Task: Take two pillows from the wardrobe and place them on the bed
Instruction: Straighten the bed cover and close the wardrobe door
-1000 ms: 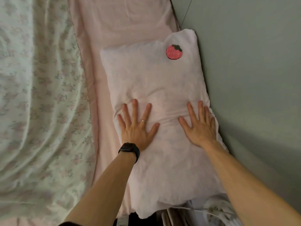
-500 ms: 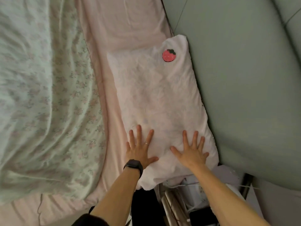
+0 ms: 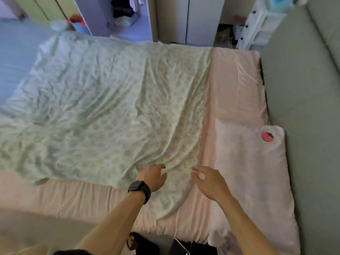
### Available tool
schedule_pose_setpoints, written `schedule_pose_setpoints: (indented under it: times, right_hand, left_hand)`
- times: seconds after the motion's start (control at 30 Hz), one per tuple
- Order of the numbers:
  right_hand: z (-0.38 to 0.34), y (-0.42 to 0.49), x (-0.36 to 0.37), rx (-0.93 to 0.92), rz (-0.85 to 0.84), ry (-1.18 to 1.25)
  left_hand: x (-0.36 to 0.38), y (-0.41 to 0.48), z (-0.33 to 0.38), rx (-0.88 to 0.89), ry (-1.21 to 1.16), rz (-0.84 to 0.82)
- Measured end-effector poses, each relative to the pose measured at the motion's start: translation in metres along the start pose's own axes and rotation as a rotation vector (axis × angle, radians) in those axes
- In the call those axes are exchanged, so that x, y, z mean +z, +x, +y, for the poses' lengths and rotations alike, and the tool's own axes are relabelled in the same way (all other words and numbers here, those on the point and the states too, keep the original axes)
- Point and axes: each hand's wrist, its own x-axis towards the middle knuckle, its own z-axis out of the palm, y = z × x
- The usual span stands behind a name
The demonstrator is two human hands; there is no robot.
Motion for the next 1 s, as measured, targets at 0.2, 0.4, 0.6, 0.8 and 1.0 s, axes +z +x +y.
schedule_pose_setpoints:
  times: [0.2,0.4,0.6,0.8,1.0]
  right_hand:
    - [-0.207,0.002,0.082,-0.361,0.038,-0.062]
    - [-0.388,-0.016,0.162,-0.655,-0.014,-0.158]
    - [-0.541,-0.042,0.225,-0.982,-0.024,-0.166]
    - [-0.674,-0.057,0.288,-1.189,-0.070,-0.134]
    - [-0.799,-0.039,0.355,-1.269,-0.096,-0.113]
  left_hand:
    - [-0.074,-0.083,-0.184,-0.177,-0.108,0.312]
    - [-0.134,-0.195,-0.350,-0.406,-0.209,0.644]
    - [-0.177,-0.294,-0.471,-0.647,-0.204,0.920]
    - [-0.216,-0.350,-0.570,-0.822,-0.197,1.022]
    - [-0.272,-0.360,-0.679,-0.897,-0.171,1.047]
